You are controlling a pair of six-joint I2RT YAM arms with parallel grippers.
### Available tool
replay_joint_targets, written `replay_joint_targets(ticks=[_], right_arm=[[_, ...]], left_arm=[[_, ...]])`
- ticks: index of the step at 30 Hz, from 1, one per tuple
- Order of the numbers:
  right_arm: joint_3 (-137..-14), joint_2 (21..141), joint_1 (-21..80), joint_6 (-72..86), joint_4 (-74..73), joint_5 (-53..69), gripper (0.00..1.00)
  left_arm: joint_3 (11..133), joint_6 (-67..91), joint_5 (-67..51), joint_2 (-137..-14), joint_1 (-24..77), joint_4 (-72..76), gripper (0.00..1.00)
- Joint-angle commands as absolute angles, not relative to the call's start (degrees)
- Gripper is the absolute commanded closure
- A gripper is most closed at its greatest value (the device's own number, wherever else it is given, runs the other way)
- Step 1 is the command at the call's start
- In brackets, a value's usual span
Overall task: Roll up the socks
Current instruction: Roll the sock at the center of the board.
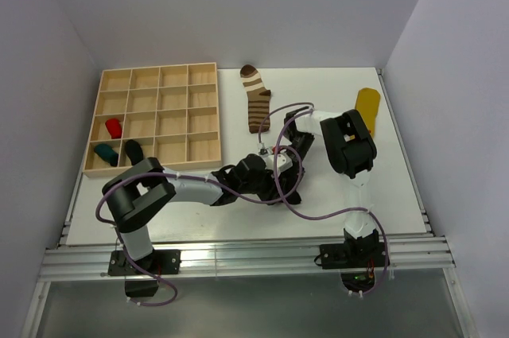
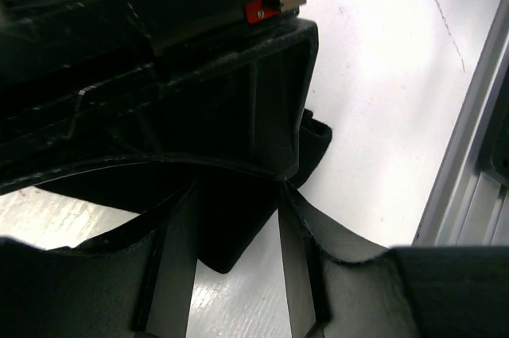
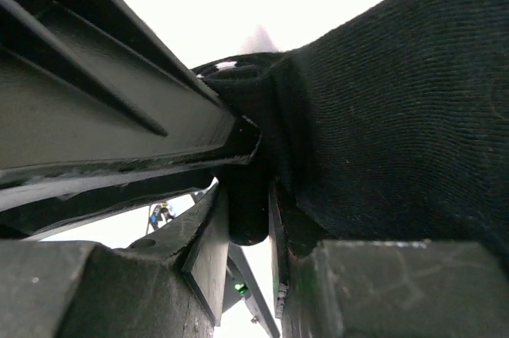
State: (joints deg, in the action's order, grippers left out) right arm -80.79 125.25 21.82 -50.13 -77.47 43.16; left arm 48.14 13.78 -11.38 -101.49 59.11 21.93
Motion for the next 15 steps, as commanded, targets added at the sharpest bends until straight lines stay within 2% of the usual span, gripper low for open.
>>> replay_joint_targets(ticks=[1, 7, 9, 15], right_arm=[[-81.9, 127.4, 21.2, -50.1, -74.2, 39.8, 0.81], [-81.9, 127.1, 21.1, -49.3, -73.2, 39.9, 0.81], [-81.7, 126.9, 21.1, -48.4, -72.4, 39.9, 0.81], [-80.4, 125.5, 21.1, -46.4, -70.1, 40.5, 0.77]], left_arm=[[48.8, 14.1, -15.9, -103.4, 59.5, 23.6, 0.54], [48.7, 15.6, -17.2, -105.7, 59.5, 23.6, 0.61], [48.5, 16.6, -17.4, -106.1, 59.4, 23.8, 0.67], [47.9, 19.3, -19.1, -109.0, 58.4, 24.3, 0.97]])
